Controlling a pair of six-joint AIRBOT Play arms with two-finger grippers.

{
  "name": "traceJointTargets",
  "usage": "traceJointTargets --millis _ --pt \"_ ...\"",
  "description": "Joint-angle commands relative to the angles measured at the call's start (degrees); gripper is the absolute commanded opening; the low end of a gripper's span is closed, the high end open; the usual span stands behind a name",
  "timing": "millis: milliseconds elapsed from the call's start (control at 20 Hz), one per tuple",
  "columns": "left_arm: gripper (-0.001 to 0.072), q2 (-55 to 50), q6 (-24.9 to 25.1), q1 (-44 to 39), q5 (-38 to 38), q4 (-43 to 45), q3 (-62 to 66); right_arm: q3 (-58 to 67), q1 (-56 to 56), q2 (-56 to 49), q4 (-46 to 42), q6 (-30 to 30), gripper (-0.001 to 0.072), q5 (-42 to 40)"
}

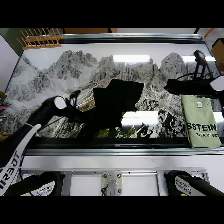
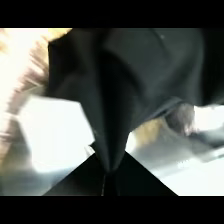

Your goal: Fold the clothes and pants, and hang the long-sleeved shirts on hangers.

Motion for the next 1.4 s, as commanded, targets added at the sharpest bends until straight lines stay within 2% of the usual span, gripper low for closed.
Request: traceJointTargets --millis 0,50,300,700,750,800,850,950,1200,1350 --pt "0.0006 5.3 0.1 7.7 -2.1 3.0 3.1 0.0 0.7 -10.3 -0.8 2.7 0.036 -3.1" --pt "0.0006 6.4 0.1 9.6 -2.1 3.0 3.1 0.0 0.9 -13.2 1.1 2.7 0.0519 -5.1" --pt "0.0006 8.7 0.1 14.4 -2.1 2.9 3.0 0.1 4.0 -22.8 6.8 2.2 0.0513 -14.6" --pt "0.0006 8.7 0.2 14.4 -0.6 3.1 2.9 6.4 14.4 -32.7 9.4 2.1 0.051 -18.5" --pt "0.0006 8.7 0.2 14.4 -0.6 3.1 2.9 6.6 15.1 -32.8 9.4 2.1 0.045 -19.9" --pt "0.0006 8.7 0.2 14.4 -0.6 3.1 2.9 6.9 15.5 -32.8 9.4 2.1 0.0186 -20.7" --pt "0.0006 8.7 0.2 14.4 -0.6 3.1 3.0 7.6 15.5 -32.4 9.3 2.1 0.0012 -20.6" --pt "0.0006 9.2 1.2 15.4 -1.4 3.1 4.6 9.5 14.3 -29.3 7.3 2.1 0.001 -19.9" --pt "0.0006 20.0 1.1 19.8 -5.9 2.9 20.8 24.4 8.7 -9.4 -9.4 2.1 0.0009 -14.3" --pt "0.0006 29.6 0.4 19.4 -5.1 2.9 28.3 31.6 5.7 3.4 -10.6 2.1 0.0009 -13.0"
